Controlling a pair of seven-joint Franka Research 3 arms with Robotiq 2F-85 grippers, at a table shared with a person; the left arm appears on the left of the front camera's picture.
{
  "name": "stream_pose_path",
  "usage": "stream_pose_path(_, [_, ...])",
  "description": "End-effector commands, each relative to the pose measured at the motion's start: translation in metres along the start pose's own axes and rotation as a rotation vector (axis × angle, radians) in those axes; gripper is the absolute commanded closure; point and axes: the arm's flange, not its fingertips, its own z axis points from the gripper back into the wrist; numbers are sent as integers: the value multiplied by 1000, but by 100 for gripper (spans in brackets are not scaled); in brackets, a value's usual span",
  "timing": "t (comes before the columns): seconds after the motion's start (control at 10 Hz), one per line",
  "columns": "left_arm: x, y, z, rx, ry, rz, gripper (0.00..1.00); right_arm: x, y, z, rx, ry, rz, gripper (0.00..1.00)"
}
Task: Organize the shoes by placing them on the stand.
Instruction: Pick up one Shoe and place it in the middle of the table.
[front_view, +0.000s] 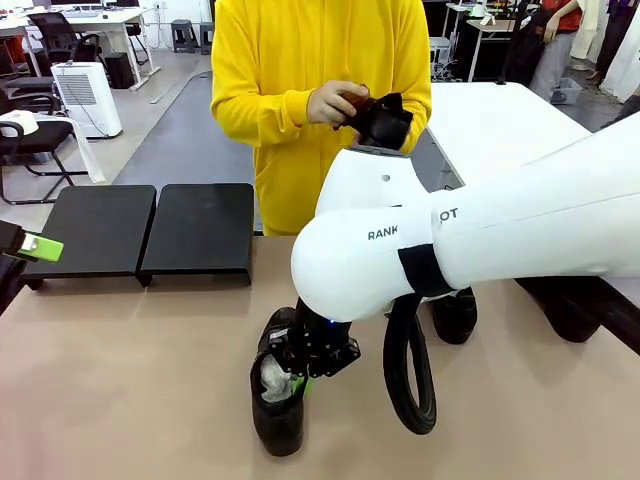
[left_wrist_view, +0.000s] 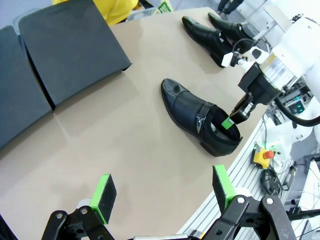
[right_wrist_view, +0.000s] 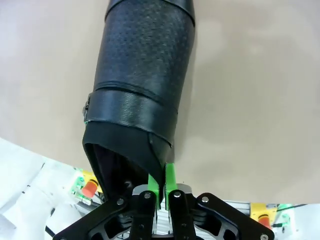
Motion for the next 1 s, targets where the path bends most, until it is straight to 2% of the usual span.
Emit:
stream_pose_path(0.0, [0,1,0,-16,-10,-15,0,1,2,1,-30,9,13,56])
stream_pose_path(0.3, [0,1,0,-16,-10,-15,0,1,4,6,-88,33,50,1])
stream_pose_path(0.6, [0,1,0,-16,-10,-15,0,-9,2,14,-121,31,89,0])
stream_pose_path(0.7, [0,1,0,-16,-10,-15,0,-3,2,4,-83,38,55,0])
stream_pose_path(0.9, [0,1,0,-16,-10,-15,0,-3,2,4,-83,38,55,0])
